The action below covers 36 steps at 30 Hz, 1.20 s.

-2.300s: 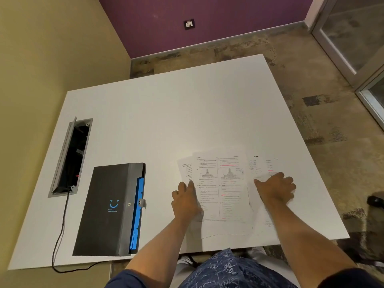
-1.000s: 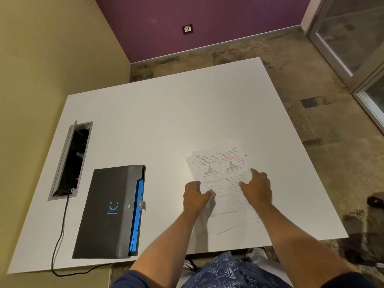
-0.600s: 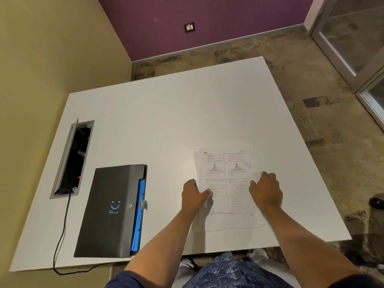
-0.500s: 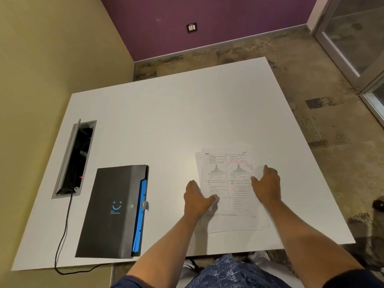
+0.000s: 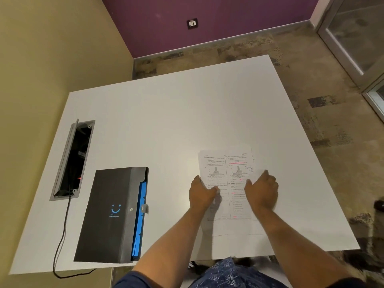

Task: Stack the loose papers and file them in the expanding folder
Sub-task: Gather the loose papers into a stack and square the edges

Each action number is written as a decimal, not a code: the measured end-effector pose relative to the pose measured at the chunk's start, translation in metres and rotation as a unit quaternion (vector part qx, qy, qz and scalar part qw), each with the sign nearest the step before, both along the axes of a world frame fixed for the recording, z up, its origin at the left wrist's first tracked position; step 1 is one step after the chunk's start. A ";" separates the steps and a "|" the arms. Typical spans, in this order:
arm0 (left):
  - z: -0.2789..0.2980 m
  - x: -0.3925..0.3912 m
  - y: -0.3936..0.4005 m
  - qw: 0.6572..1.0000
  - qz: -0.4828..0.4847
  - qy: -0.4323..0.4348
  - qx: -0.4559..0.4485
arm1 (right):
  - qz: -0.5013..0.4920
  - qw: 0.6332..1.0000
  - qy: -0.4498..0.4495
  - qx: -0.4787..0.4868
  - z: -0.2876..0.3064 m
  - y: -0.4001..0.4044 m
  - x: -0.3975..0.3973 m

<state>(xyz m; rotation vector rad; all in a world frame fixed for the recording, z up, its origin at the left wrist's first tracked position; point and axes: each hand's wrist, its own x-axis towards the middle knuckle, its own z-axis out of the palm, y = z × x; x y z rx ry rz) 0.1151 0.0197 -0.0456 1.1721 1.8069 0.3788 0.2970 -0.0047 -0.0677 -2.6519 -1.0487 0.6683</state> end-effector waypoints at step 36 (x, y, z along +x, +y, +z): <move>-0.017 -0.009 0.011 0.995 0.067 -0.048 -0.061 | -0.097 0.972 0.212 -0.001 -0.001 0.018 0.019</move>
